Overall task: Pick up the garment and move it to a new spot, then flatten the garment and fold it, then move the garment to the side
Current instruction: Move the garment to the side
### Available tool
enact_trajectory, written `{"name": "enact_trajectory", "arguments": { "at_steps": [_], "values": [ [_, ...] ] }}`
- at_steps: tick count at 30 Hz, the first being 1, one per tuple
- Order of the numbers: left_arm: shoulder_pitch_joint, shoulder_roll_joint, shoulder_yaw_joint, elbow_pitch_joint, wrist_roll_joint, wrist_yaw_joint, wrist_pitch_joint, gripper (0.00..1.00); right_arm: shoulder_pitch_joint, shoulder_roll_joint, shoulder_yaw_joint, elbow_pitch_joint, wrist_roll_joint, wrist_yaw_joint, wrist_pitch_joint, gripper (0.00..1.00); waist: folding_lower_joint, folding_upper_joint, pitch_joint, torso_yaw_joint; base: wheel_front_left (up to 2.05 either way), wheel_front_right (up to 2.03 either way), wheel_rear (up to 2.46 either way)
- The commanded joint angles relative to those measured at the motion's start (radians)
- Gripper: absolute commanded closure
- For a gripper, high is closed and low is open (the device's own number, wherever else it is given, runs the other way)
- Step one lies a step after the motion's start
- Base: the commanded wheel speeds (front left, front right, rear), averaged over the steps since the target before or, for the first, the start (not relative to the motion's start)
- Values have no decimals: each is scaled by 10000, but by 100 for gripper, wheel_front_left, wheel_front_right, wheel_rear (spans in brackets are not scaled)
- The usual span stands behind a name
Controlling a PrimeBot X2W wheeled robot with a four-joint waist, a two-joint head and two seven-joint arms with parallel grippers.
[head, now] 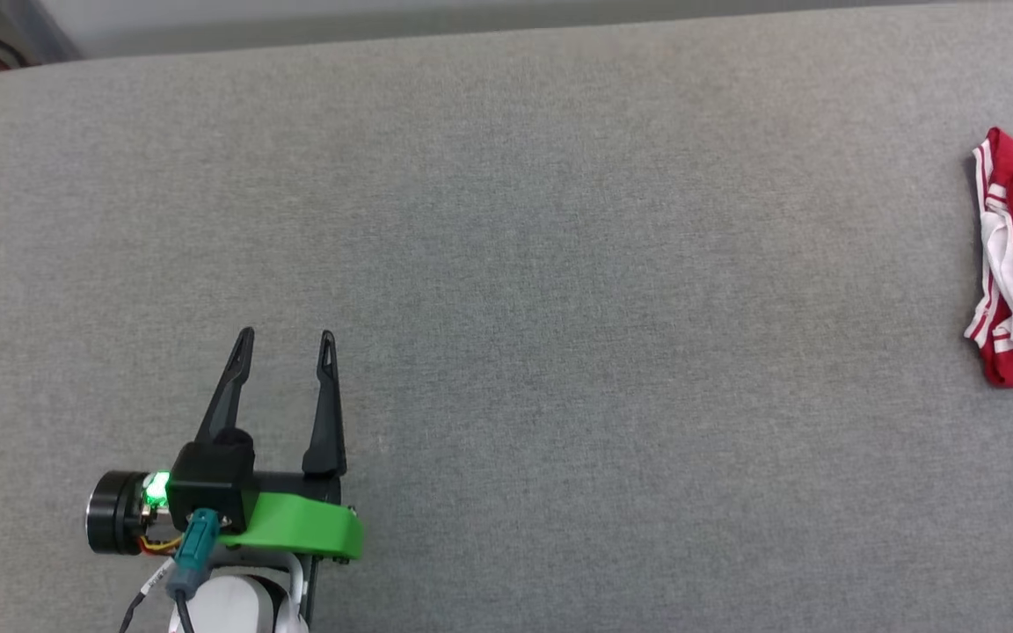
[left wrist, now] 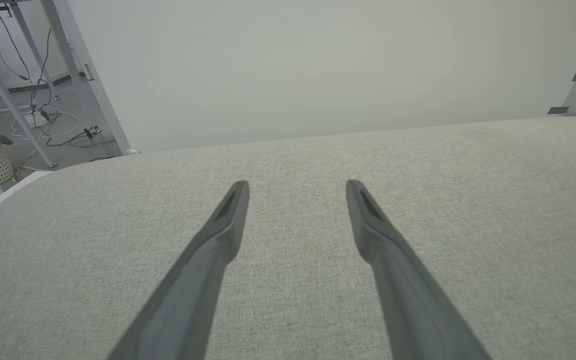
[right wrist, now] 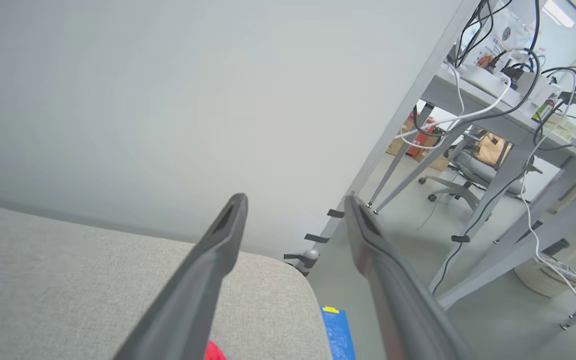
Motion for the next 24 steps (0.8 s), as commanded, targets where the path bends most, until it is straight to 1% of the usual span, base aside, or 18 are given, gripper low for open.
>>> {"name": "enact_trajectory", "arguments": {
  "at_steps": [1,3,6,9,10,12,14,16,20,24],
  "values": [
    [124,-57,42,41,-100,28,-57,0,255,253,-187,-173,-98,-9,-247,0,1,0,-651,420,0,0,0],
    [233,-91,101,87,-136,45,-57,0,576,687,-513,-615,-355,-9,-590,0,1,0,-860,558,0,0,0],
    [331,-119,151,160,-152,27,-57,0,1164,1332,-911,-1303,-845,-9,-793,0,1,0,-1120,756,0,0,0],
    [405,-133,212,276,-160,-30,-57,0,1941,2198,-1401,-2201,-1298,-9,-852,0,1,0,-1353,932,0,0,0],
    [417,-138,239,301,-162,-35,-57,0,2196,2460,-1493,-2501,-1387,-9,-855,0,1,0,-1406,975,0,0,0],
    [471,-150,308,351,-174,-52,-57,0,2819,3226,-1640,-3270,-1722,-9,-859,0,1,0,-1532,1034,0,0,0],
    [515,-165,341,406,-171,-69,-57,0,3378,3766,-1693,-3787,-1926,-9,-860,0,1,0,-1615,1083,0,0,0],
    [538,-182,348,481,-165,-96,-57,0,3959,4280,-1626,-4083,-2107,-9,-861,0,1,0,-1711,1148,0,0,0],
    [576,-223,345,624,-152,-110,-57,0,4976,5095,-1519,-4340,-2274,-9,-862,0,1,0,-1924,1286,0,0,0],
    [666,-258,346,741,-145,-108,-57,0,5890,5700,-1534,-4491,-2499,-9,-863,0,1,0,-2122,1388,0,0,0]
  ]
}}
